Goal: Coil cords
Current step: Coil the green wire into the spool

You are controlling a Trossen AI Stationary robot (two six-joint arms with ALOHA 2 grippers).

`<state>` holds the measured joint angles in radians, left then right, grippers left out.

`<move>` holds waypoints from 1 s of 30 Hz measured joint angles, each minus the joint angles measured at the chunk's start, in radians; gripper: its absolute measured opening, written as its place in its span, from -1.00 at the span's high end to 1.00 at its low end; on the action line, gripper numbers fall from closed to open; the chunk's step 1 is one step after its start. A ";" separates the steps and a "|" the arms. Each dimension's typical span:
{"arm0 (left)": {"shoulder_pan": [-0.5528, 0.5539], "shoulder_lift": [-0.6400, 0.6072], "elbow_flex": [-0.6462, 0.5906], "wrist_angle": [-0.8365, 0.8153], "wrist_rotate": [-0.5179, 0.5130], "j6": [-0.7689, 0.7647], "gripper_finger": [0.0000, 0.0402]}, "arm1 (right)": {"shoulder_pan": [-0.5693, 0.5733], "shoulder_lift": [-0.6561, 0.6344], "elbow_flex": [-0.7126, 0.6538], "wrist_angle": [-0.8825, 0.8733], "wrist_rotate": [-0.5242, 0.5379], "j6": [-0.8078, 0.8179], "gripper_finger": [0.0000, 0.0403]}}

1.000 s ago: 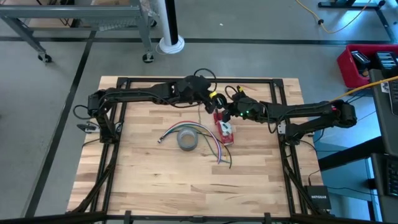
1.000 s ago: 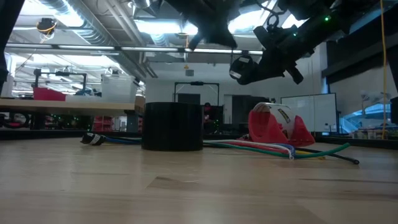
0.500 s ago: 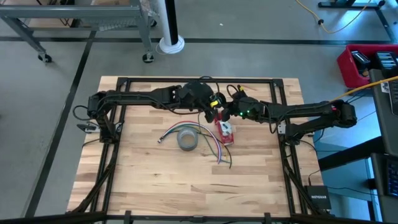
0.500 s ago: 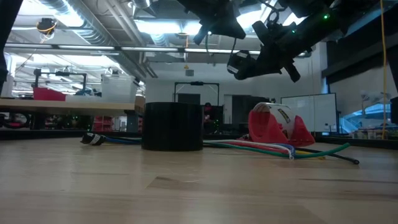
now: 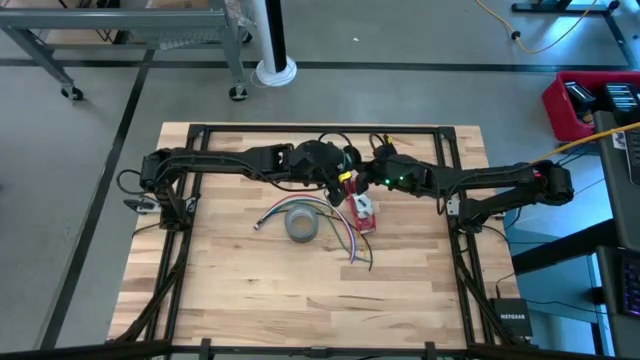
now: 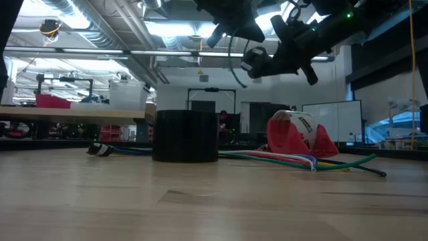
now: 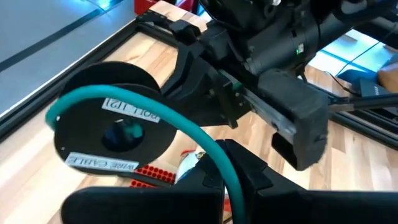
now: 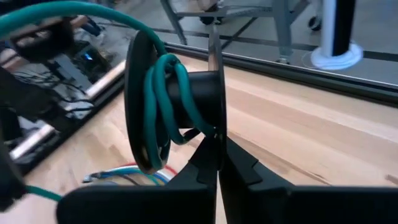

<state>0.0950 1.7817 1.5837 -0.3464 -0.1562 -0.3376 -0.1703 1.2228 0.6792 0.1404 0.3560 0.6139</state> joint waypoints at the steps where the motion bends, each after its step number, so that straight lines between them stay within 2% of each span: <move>1: -0.003 0.000 0.000 0.001 0.000 -0.002 1.00 | 0.000 0.000 0.000 0.010 -0.008 0.000 0.99; 5: -0.009 0.000 0.000 0.003 0.000 0.000 1.00 | 0.000 0.000 0.000 0.043 -0.011 0.001 0.99; 17: -0.030 0.001 -0.003 0.043 0.001 0.039 1.00 | 0.000 0.004 0.000 0.121 -0.205 0.002 0.99; 25: -0.049 0.001 -0.005 0.037 0.002 0.039 1.00 | 0.000 0.004 0.000 0.146 -0.218 0.002 0.99; 30: -0.053 0.000 -0.005 -0.039 0.001 0.034 1.00 | 0.000 0.004 0.000 0.117 -0.203 0.007 0.99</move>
<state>0.0416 1.7819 1.5787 -0.3857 -0.1556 -0.3037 -0.1707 1.2270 0.6792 0.2573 0.1530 0.6209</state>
